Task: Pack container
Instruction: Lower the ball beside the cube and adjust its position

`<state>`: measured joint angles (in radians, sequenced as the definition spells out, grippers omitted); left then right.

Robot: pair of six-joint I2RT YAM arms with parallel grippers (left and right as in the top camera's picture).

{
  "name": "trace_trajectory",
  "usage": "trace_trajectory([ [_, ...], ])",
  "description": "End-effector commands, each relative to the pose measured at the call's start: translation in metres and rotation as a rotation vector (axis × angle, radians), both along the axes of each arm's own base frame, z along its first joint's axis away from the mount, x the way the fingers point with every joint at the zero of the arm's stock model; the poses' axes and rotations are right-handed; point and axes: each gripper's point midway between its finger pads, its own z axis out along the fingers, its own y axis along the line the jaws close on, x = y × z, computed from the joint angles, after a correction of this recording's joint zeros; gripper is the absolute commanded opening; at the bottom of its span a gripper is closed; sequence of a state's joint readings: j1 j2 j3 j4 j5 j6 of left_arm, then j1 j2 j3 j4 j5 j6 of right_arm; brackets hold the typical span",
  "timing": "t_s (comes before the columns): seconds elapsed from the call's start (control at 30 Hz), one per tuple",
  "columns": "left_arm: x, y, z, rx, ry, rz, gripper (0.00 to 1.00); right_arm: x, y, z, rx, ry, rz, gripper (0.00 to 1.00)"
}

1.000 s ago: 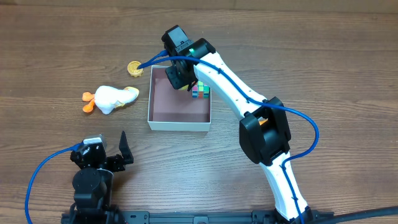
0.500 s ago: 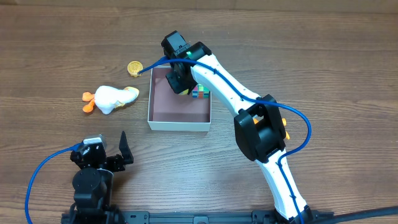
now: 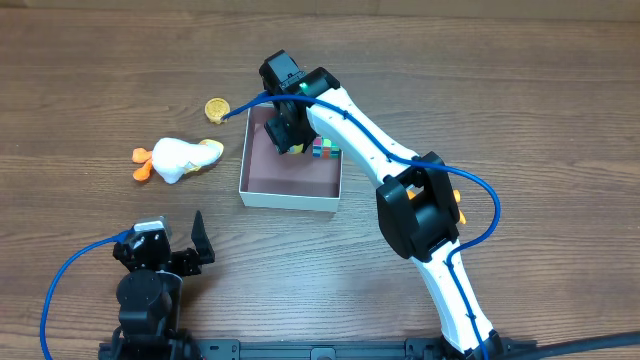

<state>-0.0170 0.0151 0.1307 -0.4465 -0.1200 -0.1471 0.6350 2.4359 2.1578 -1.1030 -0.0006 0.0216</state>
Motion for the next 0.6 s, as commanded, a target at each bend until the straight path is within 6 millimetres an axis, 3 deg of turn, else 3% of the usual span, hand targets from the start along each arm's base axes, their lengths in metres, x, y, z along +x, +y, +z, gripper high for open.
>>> trace_trajectory([
  [0.0,0.0,0.001,0.001,0.016,-0.006,-0.004,1.0,0.001,-0.002,-0.001,-0.006,0.004,0.001,0.63],
  [0.27,0.0,0.001,0.001,0.016,-0.006,-0.004,1.0,0.011,0.006,0.031,0.026,-0.046,0.013,0.63],
  [0.57,0.0,0.001,0.001,0.016,-0.006,-0.004,1.0,0.012,0.004,0.033,0.017,-0.049,0.016,0.61],
])
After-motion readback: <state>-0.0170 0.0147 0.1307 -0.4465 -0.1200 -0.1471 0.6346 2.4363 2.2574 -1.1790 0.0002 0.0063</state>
